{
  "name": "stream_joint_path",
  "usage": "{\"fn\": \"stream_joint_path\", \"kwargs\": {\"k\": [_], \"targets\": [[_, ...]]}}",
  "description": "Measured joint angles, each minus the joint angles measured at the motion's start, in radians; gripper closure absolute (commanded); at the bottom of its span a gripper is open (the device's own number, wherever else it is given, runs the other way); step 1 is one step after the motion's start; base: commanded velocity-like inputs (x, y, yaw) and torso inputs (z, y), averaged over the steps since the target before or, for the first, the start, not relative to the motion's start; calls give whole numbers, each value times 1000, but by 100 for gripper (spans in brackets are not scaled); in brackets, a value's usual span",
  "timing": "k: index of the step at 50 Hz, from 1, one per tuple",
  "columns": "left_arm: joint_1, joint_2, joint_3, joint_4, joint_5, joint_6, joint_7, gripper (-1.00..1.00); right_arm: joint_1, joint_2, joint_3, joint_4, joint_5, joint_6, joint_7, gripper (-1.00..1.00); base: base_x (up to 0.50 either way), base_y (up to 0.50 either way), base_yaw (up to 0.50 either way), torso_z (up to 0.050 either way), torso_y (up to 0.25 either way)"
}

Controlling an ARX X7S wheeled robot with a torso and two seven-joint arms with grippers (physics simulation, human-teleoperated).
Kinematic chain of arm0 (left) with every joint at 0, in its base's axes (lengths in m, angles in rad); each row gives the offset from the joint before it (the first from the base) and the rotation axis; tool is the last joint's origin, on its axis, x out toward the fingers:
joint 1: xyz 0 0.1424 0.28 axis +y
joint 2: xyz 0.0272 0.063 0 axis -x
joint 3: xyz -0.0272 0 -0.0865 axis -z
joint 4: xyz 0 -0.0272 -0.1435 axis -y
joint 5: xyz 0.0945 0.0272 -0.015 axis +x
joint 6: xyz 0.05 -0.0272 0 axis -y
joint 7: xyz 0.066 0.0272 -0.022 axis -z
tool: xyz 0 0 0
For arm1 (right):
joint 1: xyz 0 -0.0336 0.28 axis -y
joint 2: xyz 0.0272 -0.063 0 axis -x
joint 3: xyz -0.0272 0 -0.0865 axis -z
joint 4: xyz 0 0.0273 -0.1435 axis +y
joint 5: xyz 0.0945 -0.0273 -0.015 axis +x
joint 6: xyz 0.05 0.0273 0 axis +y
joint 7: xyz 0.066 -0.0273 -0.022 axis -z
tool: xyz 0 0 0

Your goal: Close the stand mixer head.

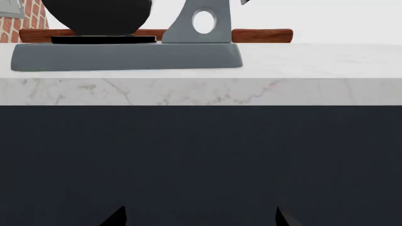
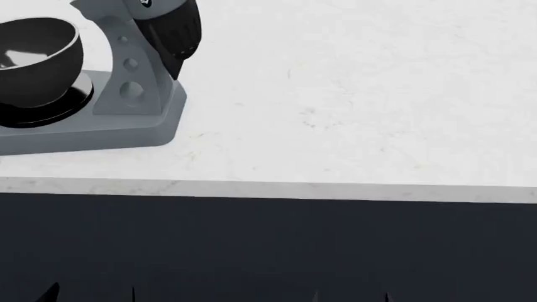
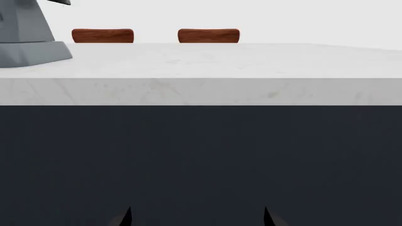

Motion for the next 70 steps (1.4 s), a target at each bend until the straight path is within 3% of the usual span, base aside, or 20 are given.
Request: {"fn": "stream_joint_path", "kwargs": {"k": [38, 46, 57, 63, 70], "targets": [[-28, -67, 57, -55, -61, -5, -74, -100, 12, 78, -64, 27, 20, -23, 69, -100, 0, 0, 0, 0, 0], [-47, -86, 92, 200, -37, -245, -88, -100, 38, 96, -64, -181, 20, 134, 84, -100, 0, 0, 0, 0, 0], [-248, -114, 60, 680, -78, -817, -91, -100, 196, 134, -13, -604, 78, 575, 93, -100, 0, 0, 0, 0, 0], [-362, -227, 23, 834, -374, -1016, -306, -100, 288, 139, 17, -783, 121, 801, 93, -100, 0, 0, 0, 0, 0], [-457, -343, 7, 922, -705, -1121, -555, -100, 345, 154, 23, -906, 145, 957, 103, -100, 0, 0, 0, 0, 0]]}}
